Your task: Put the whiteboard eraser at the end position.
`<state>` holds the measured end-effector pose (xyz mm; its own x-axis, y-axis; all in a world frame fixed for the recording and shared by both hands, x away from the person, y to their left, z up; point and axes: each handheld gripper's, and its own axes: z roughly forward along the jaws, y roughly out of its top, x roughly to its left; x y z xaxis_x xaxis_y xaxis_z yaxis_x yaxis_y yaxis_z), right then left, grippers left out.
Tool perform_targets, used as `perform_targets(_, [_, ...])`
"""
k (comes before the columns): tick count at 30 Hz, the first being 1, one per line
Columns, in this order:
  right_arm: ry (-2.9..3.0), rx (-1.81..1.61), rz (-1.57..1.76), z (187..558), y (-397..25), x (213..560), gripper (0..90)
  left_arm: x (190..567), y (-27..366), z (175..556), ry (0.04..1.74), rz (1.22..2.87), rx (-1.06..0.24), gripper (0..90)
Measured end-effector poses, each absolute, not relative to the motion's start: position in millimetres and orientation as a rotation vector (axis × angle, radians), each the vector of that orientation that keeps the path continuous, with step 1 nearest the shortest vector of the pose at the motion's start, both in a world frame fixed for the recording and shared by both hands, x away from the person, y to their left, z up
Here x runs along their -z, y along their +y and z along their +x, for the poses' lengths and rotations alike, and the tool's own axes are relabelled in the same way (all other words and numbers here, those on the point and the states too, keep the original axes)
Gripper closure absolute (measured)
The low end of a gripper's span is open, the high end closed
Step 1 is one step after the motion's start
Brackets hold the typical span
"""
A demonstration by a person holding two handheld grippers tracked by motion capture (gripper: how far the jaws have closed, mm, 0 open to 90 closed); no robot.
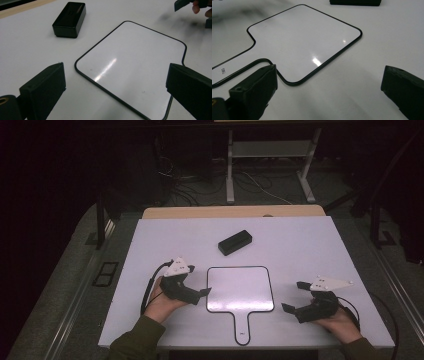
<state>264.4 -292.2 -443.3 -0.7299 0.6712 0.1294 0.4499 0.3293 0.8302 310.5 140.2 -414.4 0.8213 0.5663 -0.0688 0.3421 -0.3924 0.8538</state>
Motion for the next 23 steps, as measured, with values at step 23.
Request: perform_targets(23, [2.359, -1.329, 1.013, 263.5, -291.3, 443.7, 0.0, 436.0, 167.6, 282.2, 0.727, 1.994, -0.247, 0.0])
